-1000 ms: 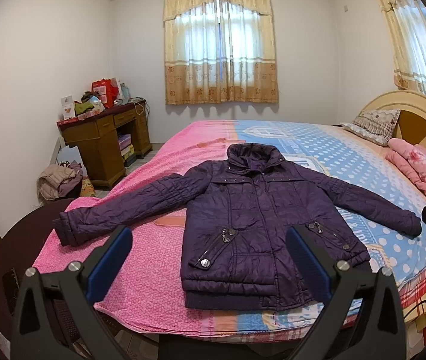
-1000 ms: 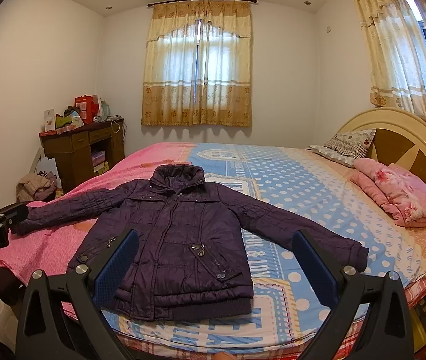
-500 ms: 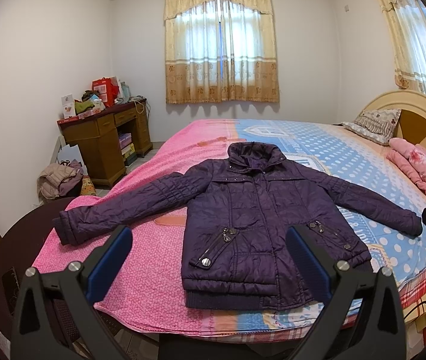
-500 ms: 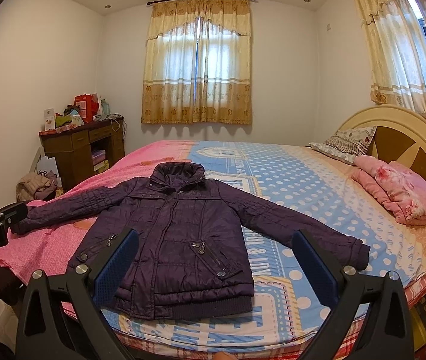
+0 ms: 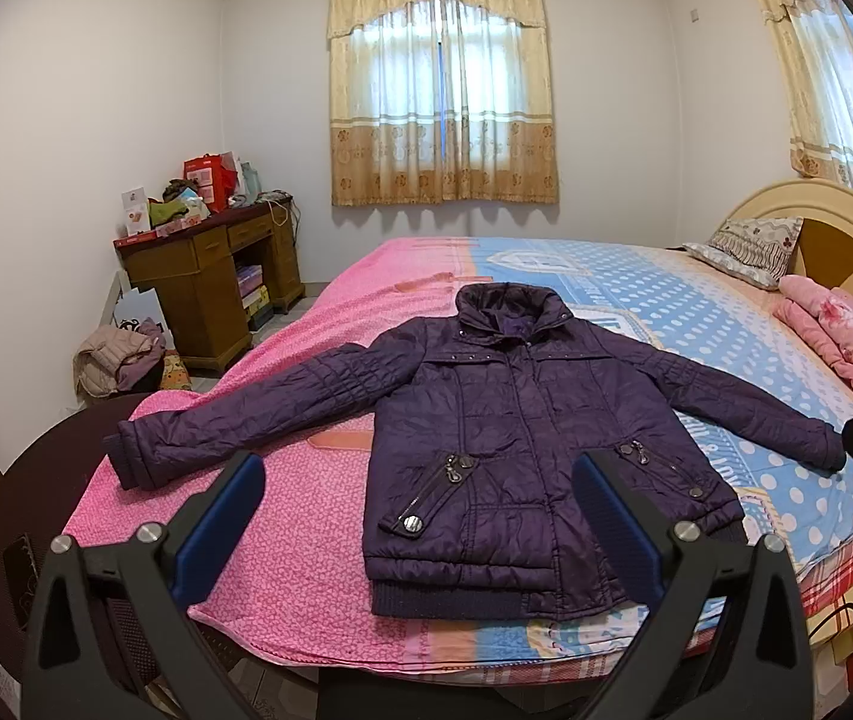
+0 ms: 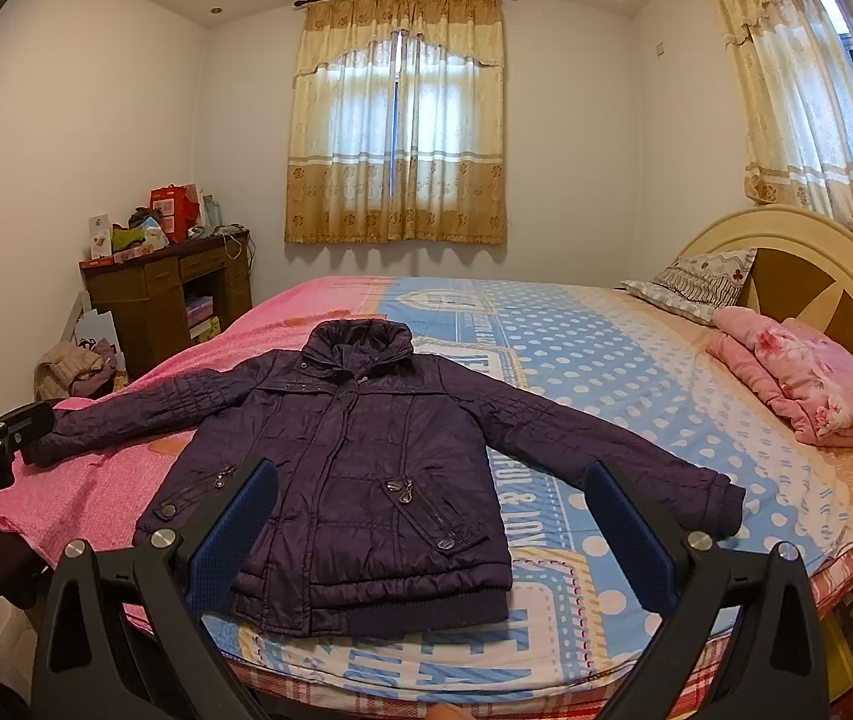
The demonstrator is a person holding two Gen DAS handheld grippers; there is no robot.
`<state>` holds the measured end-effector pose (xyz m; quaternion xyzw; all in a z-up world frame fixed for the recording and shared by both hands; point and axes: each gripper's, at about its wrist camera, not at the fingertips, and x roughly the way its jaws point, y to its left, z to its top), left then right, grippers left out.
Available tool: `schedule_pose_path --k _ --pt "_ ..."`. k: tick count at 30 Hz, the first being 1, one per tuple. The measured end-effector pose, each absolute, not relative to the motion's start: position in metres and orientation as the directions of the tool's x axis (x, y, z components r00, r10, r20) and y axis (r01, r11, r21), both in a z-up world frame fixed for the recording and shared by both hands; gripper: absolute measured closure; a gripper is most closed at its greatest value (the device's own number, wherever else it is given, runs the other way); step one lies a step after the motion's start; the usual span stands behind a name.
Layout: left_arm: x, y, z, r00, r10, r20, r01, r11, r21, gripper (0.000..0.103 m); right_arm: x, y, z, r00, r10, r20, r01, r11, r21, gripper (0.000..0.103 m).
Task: Fold large clothes
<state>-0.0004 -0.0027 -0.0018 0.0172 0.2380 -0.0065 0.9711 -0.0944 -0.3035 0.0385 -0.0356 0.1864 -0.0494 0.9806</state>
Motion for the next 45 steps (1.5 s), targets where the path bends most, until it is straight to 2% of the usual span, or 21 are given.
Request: schedule_pose_path --k 41,45 --pt "0.004 0.0 -0.016 0.879 -0.017 -0.477 0.033 0.999 0.025 0.0 -0.089 -0.303 0.027 0.917 -0.094 -0.387 0.068 0.994 -0.08 0.001" --pt "0.007 -0.002 -0.017 0.867 -0.064 -0.494 0.07 0.998 -0.007 0.0 -0.086 -0.309 0.025 0.926 -0.056 -0.374 0.04 0.998 -0.052 0.001"
